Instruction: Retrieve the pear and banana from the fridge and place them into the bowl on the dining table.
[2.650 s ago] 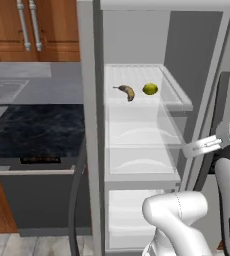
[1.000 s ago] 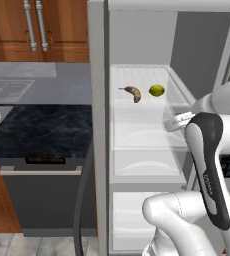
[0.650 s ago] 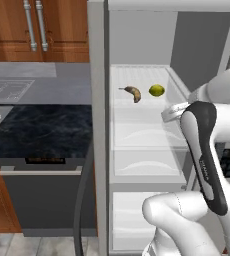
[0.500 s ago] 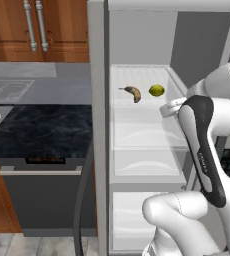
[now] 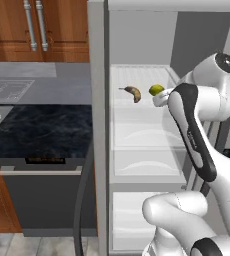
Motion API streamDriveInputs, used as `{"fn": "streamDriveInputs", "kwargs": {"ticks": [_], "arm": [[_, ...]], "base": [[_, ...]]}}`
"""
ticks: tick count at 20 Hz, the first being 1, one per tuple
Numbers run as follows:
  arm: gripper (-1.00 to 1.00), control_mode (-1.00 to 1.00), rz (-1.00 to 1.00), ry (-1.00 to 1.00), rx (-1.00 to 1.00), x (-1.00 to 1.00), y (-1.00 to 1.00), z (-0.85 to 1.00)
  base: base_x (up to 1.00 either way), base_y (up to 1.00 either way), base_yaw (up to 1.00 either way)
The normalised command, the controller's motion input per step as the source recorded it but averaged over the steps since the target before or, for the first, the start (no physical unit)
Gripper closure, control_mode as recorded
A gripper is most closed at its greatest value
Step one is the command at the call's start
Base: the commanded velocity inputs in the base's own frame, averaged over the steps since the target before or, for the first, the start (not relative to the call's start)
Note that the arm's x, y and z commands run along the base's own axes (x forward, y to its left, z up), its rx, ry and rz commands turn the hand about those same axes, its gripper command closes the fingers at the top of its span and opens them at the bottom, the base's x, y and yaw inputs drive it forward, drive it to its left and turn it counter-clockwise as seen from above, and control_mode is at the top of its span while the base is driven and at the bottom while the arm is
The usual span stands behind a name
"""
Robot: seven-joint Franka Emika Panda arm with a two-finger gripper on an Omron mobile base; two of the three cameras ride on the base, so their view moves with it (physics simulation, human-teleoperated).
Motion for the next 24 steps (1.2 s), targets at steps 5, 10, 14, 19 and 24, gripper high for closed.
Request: {"fn": "streamDriveInputs", "kwargs": {"ticks": [5, 10, 14, 19, 24], "arm": [[-1.0, -1.0, 0.0, -0.06, 0.0, 0.4, 0.09, -0.15], [-1.0, -1.0, -0.02, -0.04, 0.0, 0.27, 0.14, -0.05], [-1.0, -1.0, -0.12, -0.01, 0.0, 0.05, 0.04, 0.0], [-1.0, -1.0, -0.17, 0.0, 0.02, 0.14, 0.0, 0.0], [-1.0, -1.0, -0.17, 0.0, 0.03, 0.22, 0.0, -0.01]], "base": [[0.0, 0.0, 0.0], [0.0, 0.0, 0.0], [0.0, 0.0, 0.0], [0.0, 0.0, 0.0], [0.0, 0.0, 0.0]]}}
